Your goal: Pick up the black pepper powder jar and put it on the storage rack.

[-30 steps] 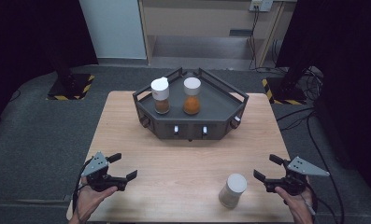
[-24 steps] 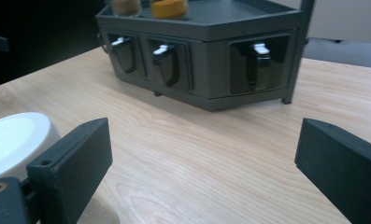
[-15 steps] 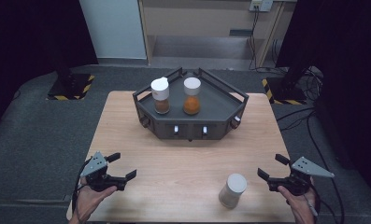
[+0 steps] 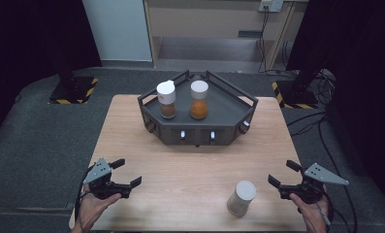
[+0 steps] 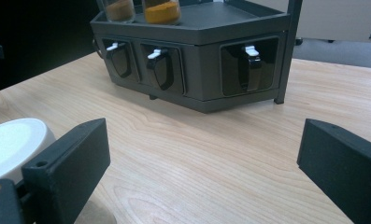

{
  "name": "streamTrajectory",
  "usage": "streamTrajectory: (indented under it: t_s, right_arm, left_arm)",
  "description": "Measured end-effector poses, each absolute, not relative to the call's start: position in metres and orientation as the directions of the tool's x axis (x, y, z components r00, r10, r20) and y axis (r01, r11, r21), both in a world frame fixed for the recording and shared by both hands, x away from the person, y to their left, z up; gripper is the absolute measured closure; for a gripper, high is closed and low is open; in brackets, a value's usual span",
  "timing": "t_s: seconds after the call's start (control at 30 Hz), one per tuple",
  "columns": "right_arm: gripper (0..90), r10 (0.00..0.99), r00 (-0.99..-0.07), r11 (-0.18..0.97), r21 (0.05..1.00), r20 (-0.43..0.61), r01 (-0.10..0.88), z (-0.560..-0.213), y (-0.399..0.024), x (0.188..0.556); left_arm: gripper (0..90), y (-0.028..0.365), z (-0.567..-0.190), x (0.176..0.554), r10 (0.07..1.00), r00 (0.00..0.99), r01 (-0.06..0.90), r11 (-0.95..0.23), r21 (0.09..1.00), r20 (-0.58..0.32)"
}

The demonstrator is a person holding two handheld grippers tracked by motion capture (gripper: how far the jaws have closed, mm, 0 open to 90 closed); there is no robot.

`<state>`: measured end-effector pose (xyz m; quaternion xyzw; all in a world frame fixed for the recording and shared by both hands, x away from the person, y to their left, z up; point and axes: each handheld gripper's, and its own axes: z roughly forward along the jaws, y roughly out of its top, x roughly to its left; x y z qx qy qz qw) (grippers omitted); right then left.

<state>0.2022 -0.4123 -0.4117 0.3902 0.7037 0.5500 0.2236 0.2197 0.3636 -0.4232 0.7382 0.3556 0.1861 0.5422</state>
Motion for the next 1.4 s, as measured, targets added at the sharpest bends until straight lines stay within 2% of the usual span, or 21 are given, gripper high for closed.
streamTrajectory:
  t_s: [0.6,1.4]
  right_arm:
    - [2.2,0.791,-0.603,0.110,0.944,0.107,0.312,-0.400,-0.420,0.199]
    - [2.7,0.723,-0.684,0.109,0.962,0.096,0.251,-0.339,-0.436,0.192]
  left_arm:
    - [2.3,0.363,-0.423,0.220,0.728,0.676,0.329,-0.161,0.931,-0.112]
    - [2.3,0.362,-0.423,0.220,0.730,0.674,0.333,-0.163,0.929,-0.114]
